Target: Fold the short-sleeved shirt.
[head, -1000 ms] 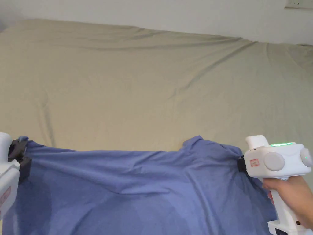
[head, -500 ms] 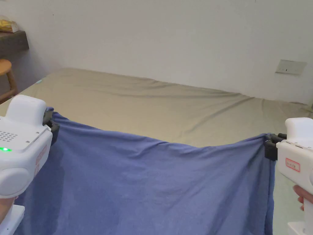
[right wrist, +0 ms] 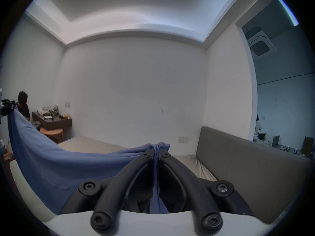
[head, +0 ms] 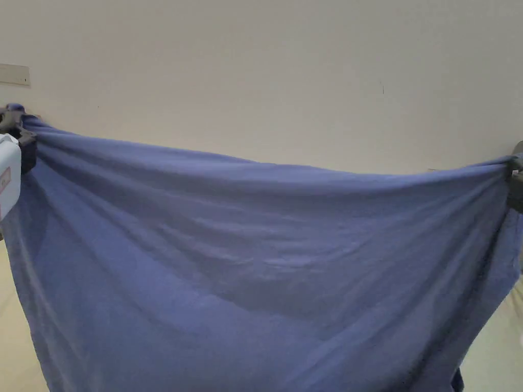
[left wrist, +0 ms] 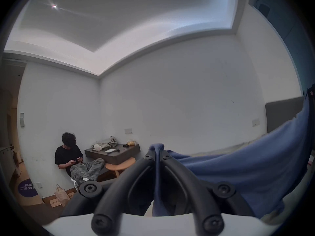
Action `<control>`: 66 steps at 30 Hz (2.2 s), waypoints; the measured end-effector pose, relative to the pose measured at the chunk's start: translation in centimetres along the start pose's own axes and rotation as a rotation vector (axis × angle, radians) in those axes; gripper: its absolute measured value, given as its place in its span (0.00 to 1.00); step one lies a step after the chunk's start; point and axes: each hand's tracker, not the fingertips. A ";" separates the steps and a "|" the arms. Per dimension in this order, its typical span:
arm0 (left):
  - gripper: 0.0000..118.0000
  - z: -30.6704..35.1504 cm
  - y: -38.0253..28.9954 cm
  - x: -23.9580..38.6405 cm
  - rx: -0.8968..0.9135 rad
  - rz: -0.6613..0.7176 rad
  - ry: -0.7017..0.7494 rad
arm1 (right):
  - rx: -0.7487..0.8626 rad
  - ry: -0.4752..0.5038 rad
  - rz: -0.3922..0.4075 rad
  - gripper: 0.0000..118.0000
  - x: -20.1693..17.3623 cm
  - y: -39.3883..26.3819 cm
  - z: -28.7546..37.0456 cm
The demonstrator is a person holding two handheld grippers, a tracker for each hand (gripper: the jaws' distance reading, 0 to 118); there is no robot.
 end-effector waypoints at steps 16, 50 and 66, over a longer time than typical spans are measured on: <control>0.00 -4.3 9.3 -1.1 0.124 -0.001 0.032 | 0.132 -0.054 0.041 0.06 0.6 9.0 -1.1; 0.00 -37.4 5.4 13.4 -0.203 -0.082 -0.085 | -0.136 -0.144 0.077 0.06 -0.2 5.5 -35.8; 0.00 -35.3 -18.6 16.6 -0.480 -0.173 -0.194 | -0.475 0.055 0.017 0.06 -1.7 -20.4 -35.1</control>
